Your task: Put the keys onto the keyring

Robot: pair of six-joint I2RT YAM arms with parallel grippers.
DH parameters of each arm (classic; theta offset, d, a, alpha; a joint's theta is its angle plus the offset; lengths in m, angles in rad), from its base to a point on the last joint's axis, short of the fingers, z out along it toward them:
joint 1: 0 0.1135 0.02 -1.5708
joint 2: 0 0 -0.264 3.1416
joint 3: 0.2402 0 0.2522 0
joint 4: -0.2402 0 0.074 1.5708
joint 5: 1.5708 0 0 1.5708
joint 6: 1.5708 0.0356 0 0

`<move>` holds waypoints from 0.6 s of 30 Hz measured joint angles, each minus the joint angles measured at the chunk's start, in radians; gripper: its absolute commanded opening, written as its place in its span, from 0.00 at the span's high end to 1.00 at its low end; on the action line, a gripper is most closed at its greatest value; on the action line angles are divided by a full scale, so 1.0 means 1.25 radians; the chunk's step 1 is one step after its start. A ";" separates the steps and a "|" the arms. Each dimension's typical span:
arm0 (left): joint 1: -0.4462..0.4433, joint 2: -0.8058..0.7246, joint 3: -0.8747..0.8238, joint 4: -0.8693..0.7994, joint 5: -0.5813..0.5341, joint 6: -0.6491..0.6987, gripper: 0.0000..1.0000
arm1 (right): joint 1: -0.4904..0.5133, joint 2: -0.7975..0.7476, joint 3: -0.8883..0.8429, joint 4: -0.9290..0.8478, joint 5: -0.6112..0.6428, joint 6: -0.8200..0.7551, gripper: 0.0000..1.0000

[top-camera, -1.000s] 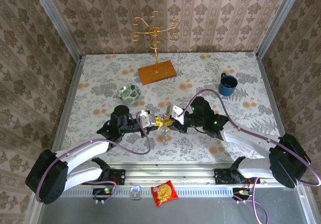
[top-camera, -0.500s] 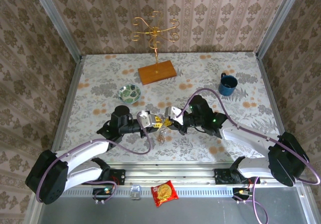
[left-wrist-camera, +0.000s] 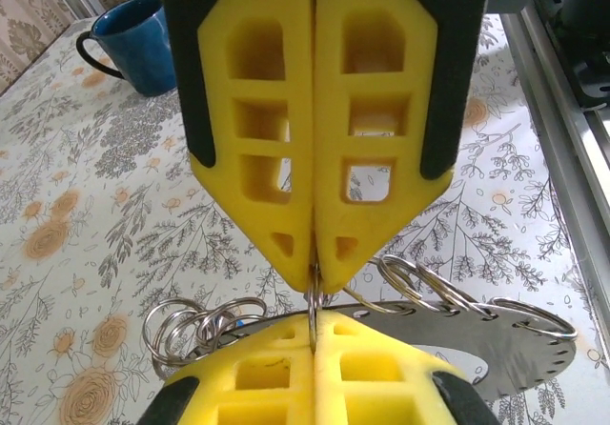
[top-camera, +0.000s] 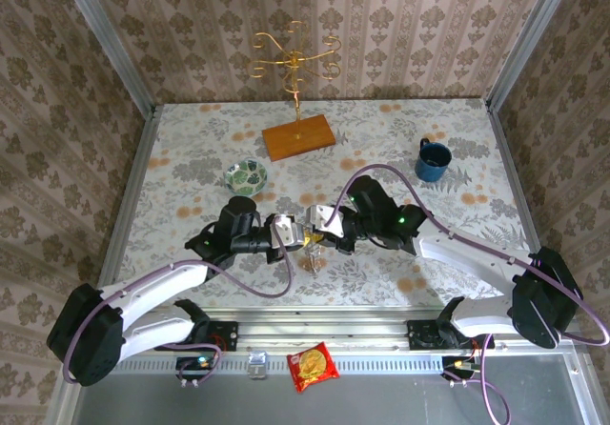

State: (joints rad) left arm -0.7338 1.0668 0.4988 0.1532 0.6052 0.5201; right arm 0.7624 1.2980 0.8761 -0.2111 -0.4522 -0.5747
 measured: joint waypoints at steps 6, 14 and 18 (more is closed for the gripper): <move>-0.001 0.000 -0.001 -0.002 -0.012 0.003 1.00 | -0.013 -0.026 -0.033 0.044 0.000 0.027 0.78; -0.001 0.000 -0.001 -0.002 -0.015 0.004 1.00 | -0.016 -0.034 -0.074 0.072 0.001 0.065 0.79; -0.001 0.000 -0.002 0.002 -0.015 0.005 1.00 | -0.016 -0.034 -0.078 0.080 0.003 0.071 0.80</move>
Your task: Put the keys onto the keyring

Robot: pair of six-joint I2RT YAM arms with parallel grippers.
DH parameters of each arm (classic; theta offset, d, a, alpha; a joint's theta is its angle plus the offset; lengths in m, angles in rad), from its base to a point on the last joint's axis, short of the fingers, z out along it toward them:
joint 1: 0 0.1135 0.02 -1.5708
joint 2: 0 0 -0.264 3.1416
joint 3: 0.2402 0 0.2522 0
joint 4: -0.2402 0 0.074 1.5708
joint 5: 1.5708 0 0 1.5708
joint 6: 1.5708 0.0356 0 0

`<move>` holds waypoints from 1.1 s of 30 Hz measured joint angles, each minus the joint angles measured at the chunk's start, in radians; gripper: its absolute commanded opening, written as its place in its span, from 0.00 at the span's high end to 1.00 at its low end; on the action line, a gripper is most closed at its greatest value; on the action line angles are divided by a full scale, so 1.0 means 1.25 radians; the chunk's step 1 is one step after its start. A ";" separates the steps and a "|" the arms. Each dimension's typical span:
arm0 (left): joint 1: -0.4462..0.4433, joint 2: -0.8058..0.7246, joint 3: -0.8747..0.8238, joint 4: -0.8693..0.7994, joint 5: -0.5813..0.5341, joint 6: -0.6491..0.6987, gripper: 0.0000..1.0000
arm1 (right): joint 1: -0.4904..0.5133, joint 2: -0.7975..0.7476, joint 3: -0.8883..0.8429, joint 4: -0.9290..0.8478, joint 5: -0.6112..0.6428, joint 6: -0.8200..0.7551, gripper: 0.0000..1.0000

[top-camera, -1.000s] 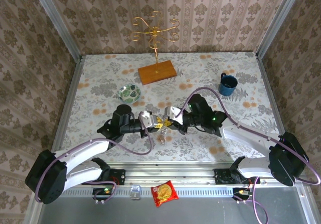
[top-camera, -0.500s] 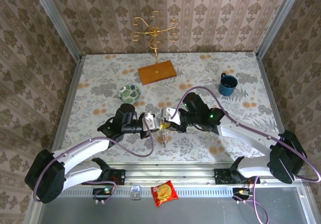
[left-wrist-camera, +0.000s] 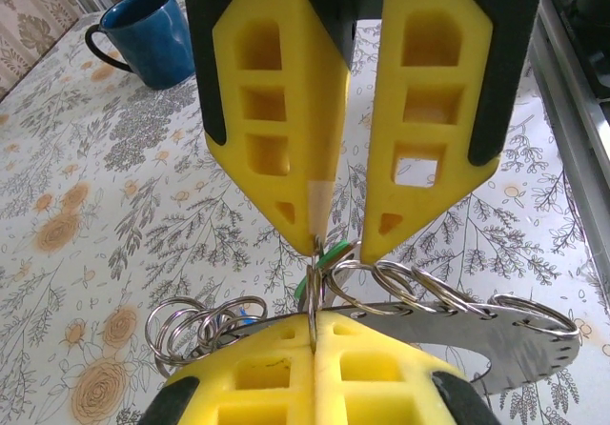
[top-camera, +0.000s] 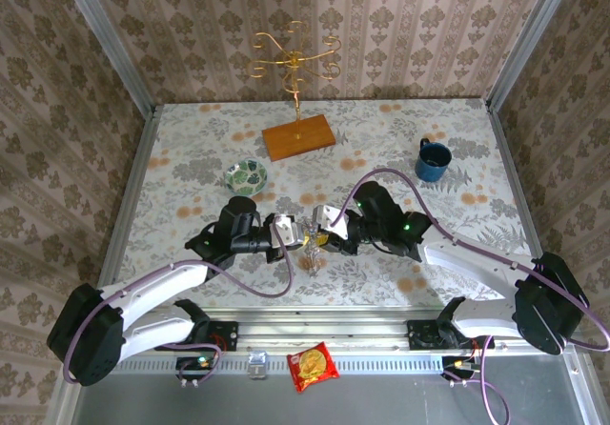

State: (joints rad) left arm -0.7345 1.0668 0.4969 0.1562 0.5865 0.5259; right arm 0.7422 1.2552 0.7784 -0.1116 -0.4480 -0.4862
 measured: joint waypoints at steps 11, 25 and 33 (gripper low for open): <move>0.000 0.000 0.000 0.004 0.000 0.008 1.00 | -0.002 -0.006 -0.001 0.006 0.022 0.014 1.00; 0.000 0.000 -0.021 0.027 0.000 0.009 1.00 | -0.002 0.032 -0.002 0.012 0.042 0.012 0.95; -0.010 0.001 -0.041 0.074 0.005 0.002 1.00 | -0.002 -0.005 -0.050 0.081 0.017 0.021 0.81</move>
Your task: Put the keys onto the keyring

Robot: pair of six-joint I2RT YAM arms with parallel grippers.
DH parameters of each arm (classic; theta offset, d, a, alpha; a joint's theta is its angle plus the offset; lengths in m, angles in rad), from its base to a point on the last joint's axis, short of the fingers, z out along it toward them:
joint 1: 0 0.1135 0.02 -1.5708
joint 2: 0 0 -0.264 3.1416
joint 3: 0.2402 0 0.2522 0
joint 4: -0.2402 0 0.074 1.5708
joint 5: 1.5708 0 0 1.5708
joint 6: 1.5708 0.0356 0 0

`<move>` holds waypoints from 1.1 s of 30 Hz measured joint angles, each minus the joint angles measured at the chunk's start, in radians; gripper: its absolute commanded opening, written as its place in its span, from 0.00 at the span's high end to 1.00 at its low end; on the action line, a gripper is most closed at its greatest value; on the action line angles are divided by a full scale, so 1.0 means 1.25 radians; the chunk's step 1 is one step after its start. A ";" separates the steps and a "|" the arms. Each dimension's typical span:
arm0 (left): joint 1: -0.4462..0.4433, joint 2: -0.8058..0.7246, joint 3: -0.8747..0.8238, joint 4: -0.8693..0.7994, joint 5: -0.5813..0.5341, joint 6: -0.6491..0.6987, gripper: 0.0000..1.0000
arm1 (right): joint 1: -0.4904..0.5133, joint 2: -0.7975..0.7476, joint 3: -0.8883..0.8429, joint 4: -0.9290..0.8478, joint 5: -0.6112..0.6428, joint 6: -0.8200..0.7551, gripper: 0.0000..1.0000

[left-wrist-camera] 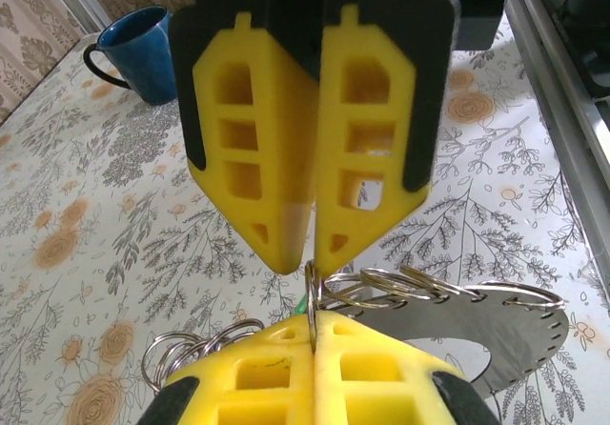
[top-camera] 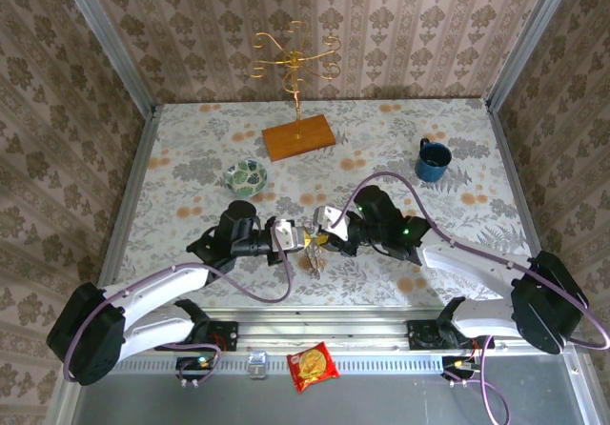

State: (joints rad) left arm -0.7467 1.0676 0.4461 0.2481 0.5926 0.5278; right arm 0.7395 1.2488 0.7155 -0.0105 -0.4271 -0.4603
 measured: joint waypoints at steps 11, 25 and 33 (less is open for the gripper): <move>0.001 0.006 -0.033 0.099 0.027 -0.051 1.00 | 0.000 -0.006 -0.003 0.034 -0.031 0.000 0.83; 0.011 0.019 -0.045 0.149 0.009 -0.094 0.77 | -0.003 0.003 0.012 -0.009 -0.040 -0.032 1.00; 0.006 0.019 0.002 0.056 -0.019 -0.052 0.77 | 0.014 0.022 0.108 -0.144 0.003 -0.103 1.00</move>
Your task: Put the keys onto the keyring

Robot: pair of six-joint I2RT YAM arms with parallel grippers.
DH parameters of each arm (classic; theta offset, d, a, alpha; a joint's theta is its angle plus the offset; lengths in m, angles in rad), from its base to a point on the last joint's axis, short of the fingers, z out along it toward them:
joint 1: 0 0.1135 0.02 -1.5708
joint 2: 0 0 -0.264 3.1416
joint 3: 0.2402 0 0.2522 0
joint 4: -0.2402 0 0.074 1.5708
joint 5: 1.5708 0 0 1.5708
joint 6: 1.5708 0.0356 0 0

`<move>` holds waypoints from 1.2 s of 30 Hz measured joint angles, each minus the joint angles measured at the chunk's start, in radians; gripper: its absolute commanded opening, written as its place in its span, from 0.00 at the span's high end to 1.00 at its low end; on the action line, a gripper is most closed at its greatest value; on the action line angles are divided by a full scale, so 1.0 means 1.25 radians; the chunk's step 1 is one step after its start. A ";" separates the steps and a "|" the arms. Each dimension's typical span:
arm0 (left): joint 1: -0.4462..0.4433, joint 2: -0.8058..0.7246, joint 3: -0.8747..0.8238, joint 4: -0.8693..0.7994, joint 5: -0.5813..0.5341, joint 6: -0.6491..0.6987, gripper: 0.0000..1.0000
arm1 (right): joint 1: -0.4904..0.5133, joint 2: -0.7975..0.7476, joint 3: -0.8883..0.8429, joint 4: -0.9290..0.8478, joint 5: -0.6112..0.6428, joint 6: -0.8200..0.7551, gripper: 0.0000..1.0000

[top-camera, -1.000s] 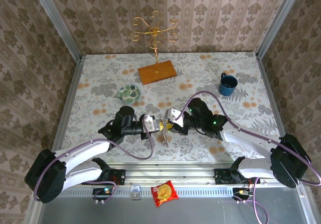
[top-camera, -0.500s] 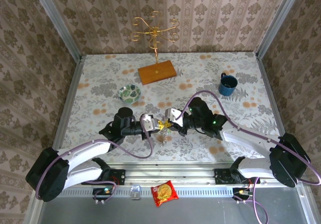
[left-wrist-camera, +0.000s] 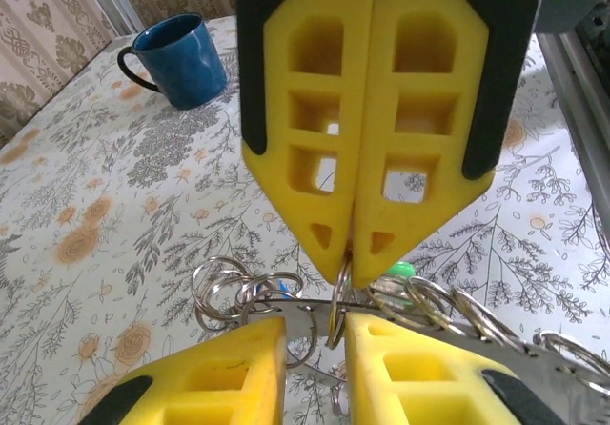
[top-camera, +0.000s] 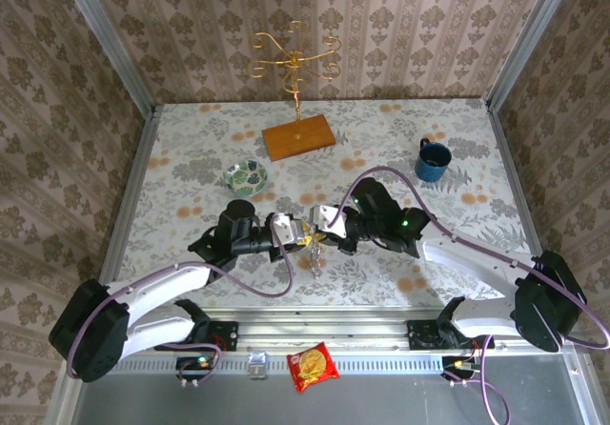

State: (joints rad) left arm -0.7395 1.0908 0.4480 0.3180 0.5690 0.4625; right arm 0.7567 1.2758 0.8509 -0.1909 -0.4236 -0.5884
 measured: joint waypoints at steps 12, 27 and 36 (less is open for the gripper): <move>-0.013 0.000 0.023 -0.084 -0.004 0.050 1.00 | 0.041 0.040 0.073 -0.087 0.050 -0.049 0.88; -0.015 0.000 0.023 -0.081 0.008 0.050 1.00 | -0.031 -0.035 -0.017 0.007 -0.045 0.001 0.78; -0.015 0.000 0.023 -0.081 0.016 0.050 1.00 | -0.031 0.000 -0.017 -0.004 -0.044 -0.016 0.82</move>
State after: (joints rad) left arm -0.7578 1.0912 0.4767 0.2165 0.5884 0.5247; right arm 0.7181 1.2755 0.8299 -0.1955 -0.4789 -0.6090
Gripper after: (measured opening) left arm 0.058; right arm 0.205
